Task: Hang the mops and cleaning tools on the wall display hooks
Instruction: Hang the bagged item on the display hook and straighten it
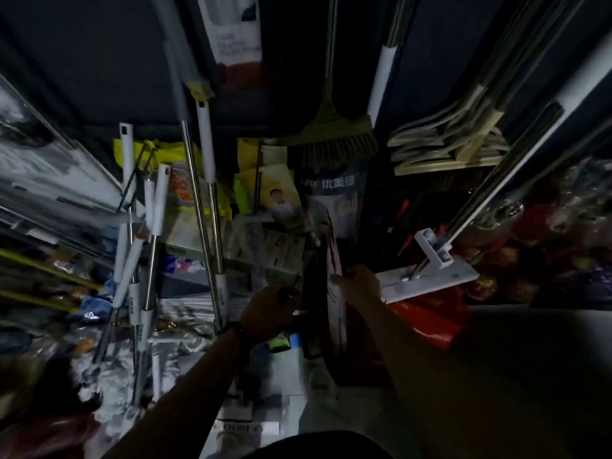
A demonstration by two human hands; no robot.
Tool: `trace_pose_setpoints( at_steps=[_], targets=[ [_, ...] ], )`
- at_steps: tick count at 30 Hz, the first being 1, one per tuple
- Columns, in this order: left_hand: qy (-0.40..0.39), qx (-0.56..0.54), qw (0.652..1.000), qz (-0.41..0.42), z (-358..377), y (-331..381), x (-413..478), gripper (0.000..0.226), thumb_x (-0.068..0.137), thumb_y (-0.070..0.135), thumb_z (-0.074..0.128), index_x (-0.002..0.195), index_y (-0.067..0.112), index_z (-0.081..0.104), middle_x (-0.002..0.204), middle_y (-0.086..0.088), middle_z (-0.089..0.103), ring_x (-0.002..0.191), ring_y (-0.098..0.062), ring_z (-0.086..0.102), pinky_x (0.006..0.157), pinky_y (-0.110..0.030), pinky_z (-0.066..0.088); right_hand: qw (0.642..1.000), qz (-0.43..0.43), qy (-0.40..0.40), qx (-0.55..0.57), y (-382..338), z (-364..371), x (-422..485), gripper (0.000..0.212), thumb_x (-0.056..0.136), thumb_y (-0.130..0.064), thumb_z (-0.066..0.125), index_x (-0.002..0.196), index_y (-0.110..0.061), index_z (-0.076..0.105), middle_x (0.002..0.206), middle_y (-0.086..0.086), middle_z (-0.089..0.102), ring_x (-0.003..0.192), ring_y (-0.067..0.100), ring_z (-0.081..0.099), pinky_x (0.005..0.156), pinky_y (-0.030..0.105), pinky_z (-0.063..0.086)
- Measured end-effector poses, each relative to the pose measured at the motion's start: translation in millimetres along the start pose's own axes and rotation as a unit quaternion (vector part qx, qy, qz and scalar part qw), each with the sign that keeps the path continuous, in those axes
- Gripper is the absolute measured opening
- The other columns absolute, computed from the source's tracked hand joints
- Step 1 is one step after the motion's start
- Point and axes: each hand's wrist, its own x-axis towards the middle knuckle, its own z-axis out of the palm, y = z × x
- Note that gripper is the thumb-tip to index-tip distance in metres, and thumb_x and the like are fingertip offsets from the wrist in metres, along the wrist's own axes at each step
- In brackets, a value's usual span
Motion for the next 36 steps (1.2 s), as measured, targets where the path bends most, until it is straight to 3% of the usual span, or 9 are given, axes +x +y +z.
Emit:
trace_pose_setpoints(
  at_steps=[2,5,12,15,21,27,29,32,36],
  targets=[
    [0.012,0.049,0.999,-0.012,6,8,12,0.03,0.102,0.023,0.061,0.129,0.009,0.063,0.123,-0.011,0.068,0.113,-0.032,0.066,0.088,-0.037,0.054,1.0,-0.003,-0.015,-0.023,-6,-3,12,0.063,0.091,-0.049,0.074,0.137,-0.007,0.062,0.135,0.011,0.066,0.114,0.028,0.064,0.08,0.025,0.044],
    [0.001,0.111,0.994,-0.013,11,24,22,0.041,0.103,0.026,0.061,0.137,0.003,0.06,0.135,-0.013,0.065,0.124,-0.033,0.061,0.098,-0.039,0.051,0.997,-0.012,-0.033,-0.067,-21,-3,24,0.068,0.092,-0.054,0.069,0.145,-0.012,0.057,0.146,0.01,0.06,0.13,0.032,0.06,0.092,0.033,0.048],
    [0.022,0.119,0.991,-0.051,20,27,37,0.033,0.101,0.029,0.06,0.129,0.011,0.065,0.132,-0.01,0.068,0.123,-0.027,0.063,0.095,-0.029,0.048,0.992,-0.04,0.001,-0.122,-30,4,43,0.042,0.105,-0.043,0.049,0.132,-0.014,0.064,0.135,0.013,0.067,0.121,0.035,0.065,0.093,0.038,0.053],
    [0.009,0.119,0.991,-0.062,22,24,41,0.034,0.101,0.03,0.061,0.129,0.012,0.064,0.134,-0.009,0.067,0.124,-0.026,0.062,0.099,-0.031,0.051,0.991,-0.066,-0.011,-0.112,-28,3,41,0.032,0.104,-0.036,0.053,0.115,-0.012,0.071,0.122,0.014,0.072,0.113,0.036,0.068,0.087,0.035,0.053],
    [-0.053,0.149,0.986,-0.058,21,26,45,0.048,0.098,0.036,0.067,0.137,0.01,0.057,0.137,-0.011,0.062,0.127,-0.03,0.06,0.101,-0.033,0.051,0.984,-0.141,-0.013,-0.111,-26,-4,10,0.031,0.101,-0.039,0.059,0.098,-0.012,0.072,0.099,0.011,0.075,0.094,0.031,0.073,0.084,0.044,0.06],
    [-0.003,0.11,0.992,0.054,15,46,45,0.084,0.085,0.03,0.081,0.152,0.004,0.038,0.147,-0.019,0.052,0.13,-0.039,0.057,0.106,-0.047,0.05,0.969,-0.244,0.019,-0.04,-80,-21,-37,0.021,0.1,-0.03,0.067,0.096,-0.012,0.077,0.095,0.004,0.078,0.086,0.018,0.072,0.075,0.026,0.049],
    [0.061,0.035,0.994,0.08,15,44,42,0.074,0.09,0.028,0.074,0.147,-0.005,0.041,0.136,-0.022,0.058,0.119,-0.039,0.062,0.097,-0.043,0.055,0.959,-0.284,0.025,0.003,-104,-24,-56,0.016,0.1,-0.028,0.067,0.095,-0.016,0.077,0.092,0.001,0.078,0.083,0.016,0.071,0.075,0.029,0.054],
    [0.165,-0.124,0.978,0.029,4,51,36,0.027,0.107,0.018,0.047,0.123,0.001,0.06,0.103,-0.009,0.065,0.094,-0.028,0.065,0.067,-0.021,0.056,0.944,-0.321,0.014,0.074,-129,-31,-77,0.015,0.099,-0.025,0.068,0.094,-0.017,0.079,0.091,-0.005,0.078,0.082,0.009,0.072,0.076,0.03,0.058],
    [0.174,-0.152,0.972,0.033,-17,56,31,0.024,0.109,0.016,0.047,0.109,0.005,0.069,0.086,0.001,0.064,0.084,-0.02,0.06,0.061,-0.011,0.044,0.938,-0.331,-0.019,0.103,-143,-44,-83,0.027,0.102,-0.025,0.068,0.122,-0.008,0.076,0.119,0.007,0.077,0.108,0.017,0.071,0.095,0.03,0.056]
  ],
)
